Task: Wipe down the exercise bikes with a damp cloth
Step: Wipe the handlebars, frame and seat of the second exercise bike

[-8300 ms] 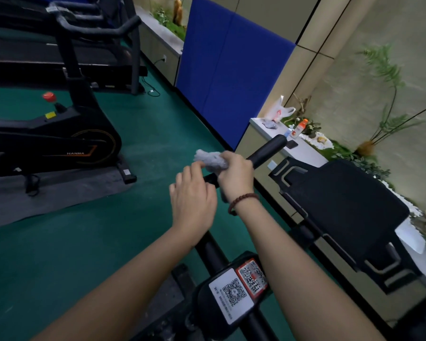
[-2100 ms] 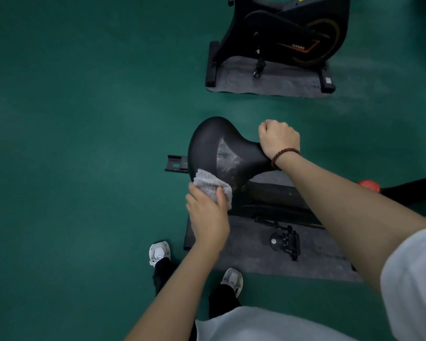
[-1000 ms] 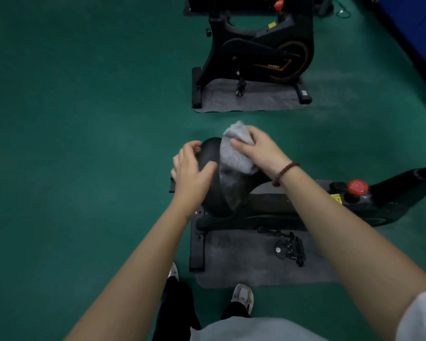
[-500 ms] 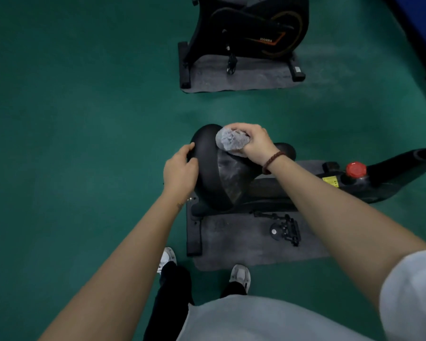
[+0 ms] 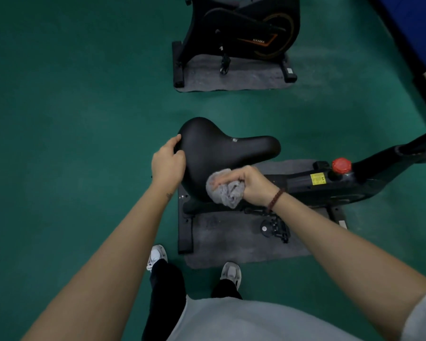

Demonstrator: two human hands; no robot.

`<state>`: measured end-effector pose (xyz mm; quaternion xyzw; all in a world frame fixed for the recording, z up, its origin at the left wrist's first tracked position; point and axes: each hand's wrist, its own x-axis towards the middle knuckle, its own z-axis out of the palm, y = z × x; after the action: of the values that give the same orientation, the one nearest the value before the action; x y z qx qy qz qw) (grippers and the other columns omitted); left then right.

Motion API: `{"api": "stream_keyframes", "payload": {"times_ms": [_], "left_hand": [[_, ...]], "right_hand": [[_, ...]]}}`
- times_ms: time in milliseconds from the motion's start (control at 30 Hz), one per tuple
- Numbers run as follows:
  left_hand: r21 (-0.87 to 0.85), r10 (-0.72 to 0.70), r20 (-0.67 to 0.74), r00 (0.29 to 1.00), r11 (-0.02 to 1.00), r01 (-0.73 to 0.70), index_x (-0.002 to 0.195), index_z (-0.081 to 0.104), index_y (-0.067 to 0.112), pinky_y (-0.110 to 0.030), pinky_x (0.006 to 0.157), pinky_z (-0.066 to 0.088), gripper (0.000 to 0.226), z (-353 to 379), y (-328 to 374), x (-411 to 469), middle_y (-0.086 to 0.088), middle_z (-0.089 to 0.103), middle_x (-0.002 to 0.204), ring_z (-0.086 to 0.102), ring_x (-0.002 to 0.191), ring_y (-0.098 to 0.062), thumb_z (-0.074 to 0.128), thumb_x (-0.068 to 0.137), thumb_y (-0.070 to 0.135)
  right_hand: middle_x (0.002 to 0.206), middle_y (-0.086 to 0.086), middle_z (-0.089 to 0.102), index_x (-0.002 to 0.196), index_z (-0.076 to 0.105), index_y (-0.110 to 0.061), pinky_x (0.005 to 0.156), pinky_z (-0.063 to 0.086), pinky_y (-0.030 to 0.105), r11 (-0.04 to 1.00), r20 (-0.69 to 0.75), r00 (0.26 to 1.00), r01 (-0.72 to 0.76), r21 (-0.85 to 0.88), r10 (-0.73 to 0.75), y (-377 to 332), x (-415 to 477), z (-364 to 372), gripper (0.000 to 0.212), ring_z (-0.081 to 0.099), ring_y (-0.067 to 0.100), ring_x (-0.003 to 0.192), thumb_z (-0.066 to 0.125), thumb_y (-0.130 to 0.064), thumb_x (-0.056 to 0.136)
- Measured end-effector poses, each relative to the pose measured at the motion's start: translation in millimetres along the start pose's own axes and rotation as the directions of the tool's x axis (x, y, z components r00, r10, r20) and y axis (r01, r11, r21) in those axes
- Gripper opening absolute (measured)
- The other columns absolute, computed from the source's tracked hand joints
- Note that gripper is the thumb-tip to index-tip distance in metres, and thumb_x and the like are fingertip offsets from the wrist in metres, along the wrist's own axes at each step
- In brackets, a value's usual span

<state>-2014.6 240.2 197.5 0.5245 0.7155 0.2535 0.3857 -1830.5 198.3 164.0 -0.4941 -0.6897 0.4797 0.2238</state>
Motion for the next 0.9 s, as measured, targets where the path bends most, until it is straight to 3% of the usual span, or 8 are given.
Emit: {"api": "stream_keyframes", "payload": {"times_ms": [133,200,267,333,433,600,733,900], "left_hand": [[-0.024,-0.022,0.014,1.000,0.999,0.022,0.136,0.046,0.020,-0.030,0.084,0.046,0.056,-2.3,-2.7,-2.4,0.003,0.059,0.093,0.053,0.085,-0.023,0.036,0.084,0.002],[-0.030,-0.017,0.022,1.000,0.999,0.018,0.135,0.047,0.022,-0.037,0.083,0.051,0.058,-2.5,-3.6,-1.1,-0.005,0.062,0.100,0.058,0.081,-0.030,0.036,0.082,0.001],[-0.012,-0.006,0.022,1.000,1.000,0.006,0.135,0.046,0.023,-0.039,0.082,0.052,0.058,-2.8,-4.8,0.4,-0.012,0.063,0.112,0.060,0.081,-0.032,0.036,0.082,0.002],[-0.007,0.007,0.024,1.000,1.000,-0.007,0.135,0.045,0.022,-0.033,0.082,0.050,0.058,-2.6,-5.1,0.2,-0.011,0.061,0.121,0.058,0.082,-0.028,0.036,0.082,0.002],[-0.010,0.025,0.037,0.999,1.000,-0.025,0.137,0.043,0.021,-0.025,0.075,0.044,0.058,-2.7,-4.7,-1.7,-0.008,0.056,0.130,0.055,0.083,-0.022,0.036,0.083,0.001],[0.008,0.031,0.055,0.998,0.999,-0.032,0.139,0.041,0.021,-0.019,0.064,0.037,0.058,-4.0,-4.1,-2.3,-0.010,0.055,0.130,0.052,0.073,-0.018,0.035,0.085,0.001],[0.007,0.036,0.053,0.998,0.999,-0.037,0.139,0.040,0.021,-0.020,0.062,0.039,0.058,-3.9,-6.4,-1.6,-0.007,0.049,0.138,0.050,0.068,-0.015,0.036,0.086,0.001],[0.018,0.047,0.054,0.997,0.999,-0.048,0.140,0.040,0.020,-0.024,0.067,0.039,0.058,-3.3,-6.4,-2.0,-0.006,0.044,0.143,0.051,0.064,-0.017,0.036,0.085,0.001]], "right_hand": [[0.106,0.002,0.070,0.104,0.071,-0.011,0.088,0.050,0.017,0.970,0.243,0.963,-0.056,-0.238,0.115,17.2,-28.6,4.3,0.031,0.062,0.003,0.098,0.067,0.005,0.078],[0.099,-0.002,0.071,0.097,0.072,-0.008,0.083,0.050,0.016,0.972,0.262,0.952,-0.103,-0.213,0.158,14.6,-32.3,-1.8,0.025,0.064,0.005,0.095,0.065,0.006,0.078],[0.087,-0.006,0.070,0.085,0.071,-0.003,0.075,0.048,0.011,0.995,0.111,0.989,-0.101,-0.008,0.101,-1.3,-21.7,-18.3,0.020,0.062,-0.008,0.081,0.062,0.013,0.077],[0.093,0.004,0.065,0.098,0.066,0.002,0.075,0.048,0.010,0.979,-0.171,0.980,-0.065,0.191,0.099,-20.4,-1.5,-41.7,0.023,0.060,-0.011,0.076,0.063,0.012,0.077],[0.107,0.004,0.061,0.116,0.059,-0.006,0.087,0.048,0.024,0.989,-0.463,0.875,-0.108,0.103,0.144,-32.8,30.6,-68.3,0.039,0.060,0.008,0.096,0.068,-0.001,0.078],[0.115,0.012,0.060,0.121,0.044,-0.016,0.079,0.041,0.033,0.860,-0.344,0.861,-0.462,-0.217,0.375,-23.8,65.8,-55.0,0.037,0.056,0.031,0.103,0.052,-0.035,0.091],[0.099,0.006,0.061,0.114,0.044,-0.018,0.068,0.038,0.029,0.876,-0.338,0.897,-0.387,-0.288,0.286,-25.5,59.7,-47.0,0.033,0.054,0.023,0.083,0.053,-0.039,0.090],[0.100,-0.007,0.061,0.099,0.056,-0.027,0.090,0.047,0.034,0.981,-0.319,0.937,-0.178,-0.082,0.143,-11.4,24.9,-35.4,0.033,0.058,0.018,0.099,0.072,-0.011,0.075]]}}
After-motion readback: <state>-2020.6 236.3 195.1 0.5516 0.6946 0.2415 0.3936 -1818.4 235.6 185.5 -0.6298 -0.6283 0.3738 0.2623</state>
